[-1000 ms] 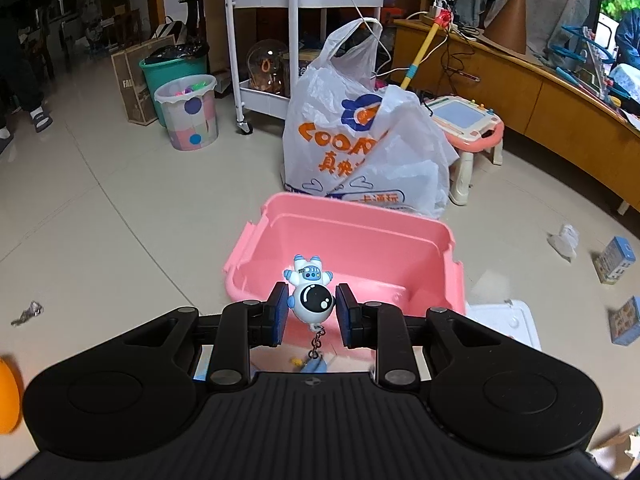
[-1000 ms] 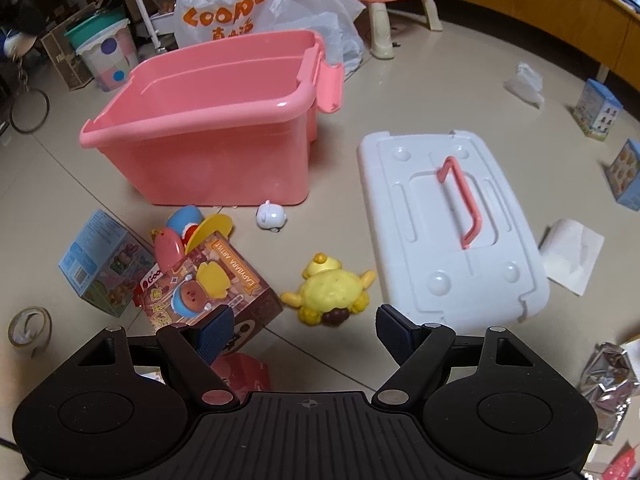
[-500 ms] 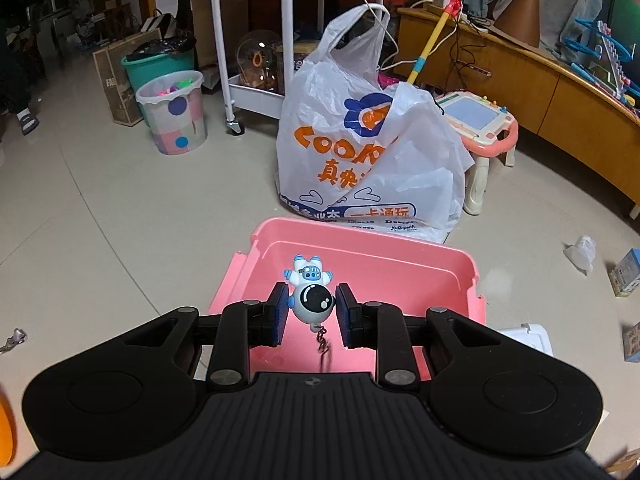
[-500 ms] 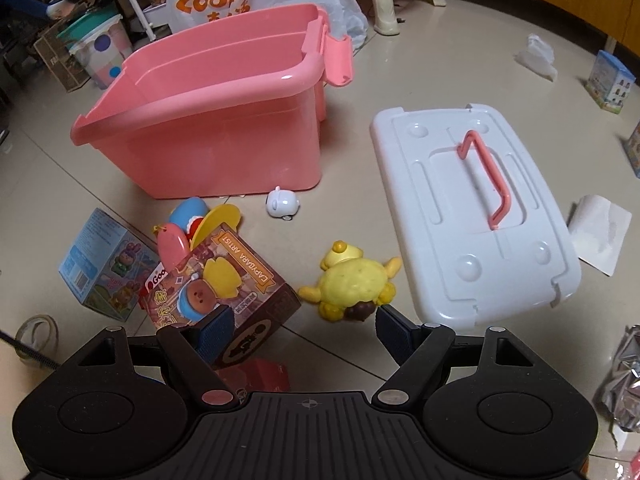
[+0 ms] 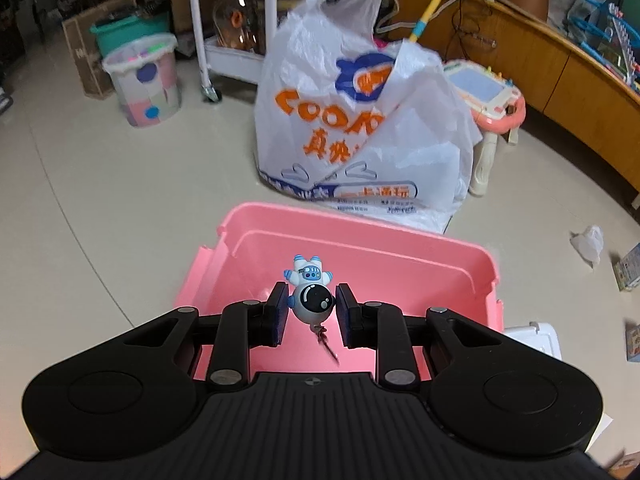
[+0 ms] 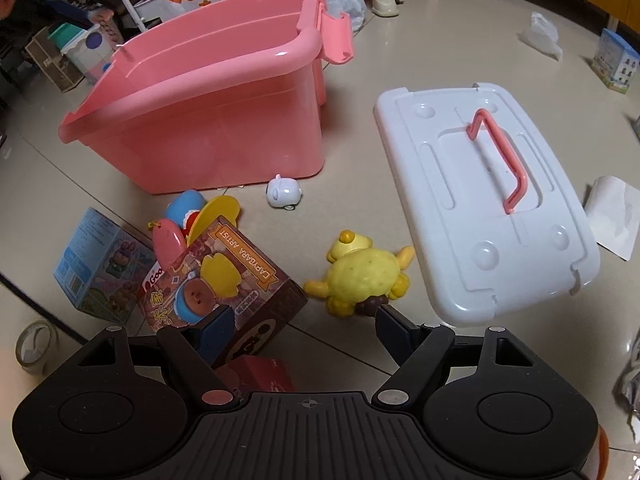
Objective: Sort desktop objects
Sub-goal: 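Lift the robot figure with the left gripper and carry it over the pink bin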
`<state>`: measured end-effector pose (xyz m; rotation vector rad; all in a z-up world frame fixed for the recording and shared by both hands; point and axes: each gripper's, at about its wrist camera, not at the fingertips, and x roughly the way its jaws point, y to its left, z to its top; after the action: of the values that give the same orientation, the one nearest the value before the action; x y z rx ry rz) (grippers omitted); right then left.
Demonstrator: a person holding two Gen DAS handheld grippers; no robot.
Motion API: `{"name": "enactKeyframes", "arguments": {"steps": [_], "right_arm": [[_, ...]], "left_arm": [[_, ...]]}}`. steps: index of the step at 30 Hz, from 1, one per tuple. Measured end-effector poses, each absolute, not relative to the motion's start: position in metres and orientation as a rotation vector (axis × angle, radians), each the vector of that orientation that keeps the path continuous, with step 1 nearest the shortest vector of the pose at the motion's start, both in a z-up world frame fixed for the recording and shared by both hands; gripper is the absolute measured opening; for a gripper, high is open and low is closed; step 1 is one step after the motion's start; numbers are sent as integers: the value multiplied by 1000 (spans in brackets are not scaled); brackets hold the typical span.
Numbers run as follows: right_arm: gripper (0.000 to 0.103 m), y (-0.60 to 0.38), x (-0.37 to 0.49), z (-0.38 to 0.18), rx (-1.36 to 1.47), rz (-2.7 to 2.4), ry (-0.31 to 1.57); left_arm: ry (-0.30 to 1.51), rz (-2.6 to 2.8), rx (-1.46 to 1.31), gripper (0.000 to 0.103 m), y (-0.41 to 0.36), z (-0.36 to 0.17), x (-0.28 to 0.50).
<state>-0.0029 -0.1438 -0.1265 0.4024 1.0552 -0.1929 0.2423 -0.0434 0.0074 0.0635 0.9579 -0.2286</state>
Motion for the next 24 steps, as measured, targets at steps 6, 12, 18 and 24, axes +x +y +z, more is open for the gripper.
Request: {"name": "enactKeyframes", "arguments": {"steps": [6,12,18,24], "right_arm": [[75,-145,4,-133,428,-198,1063],[75,-144,13,-140,450,-189,1071],[75,-140,22,-149,458,-165,1089],[75,-136,30,-154,468,-154,1100]], "left_arm": [[1059,-254,117,26,-50,-31,275],[1139,-279,138,26,-53,-66,297],[1233,-305,130,26,-55,-96,315],[1296,-327,130,26,-55,-113,328]]}}
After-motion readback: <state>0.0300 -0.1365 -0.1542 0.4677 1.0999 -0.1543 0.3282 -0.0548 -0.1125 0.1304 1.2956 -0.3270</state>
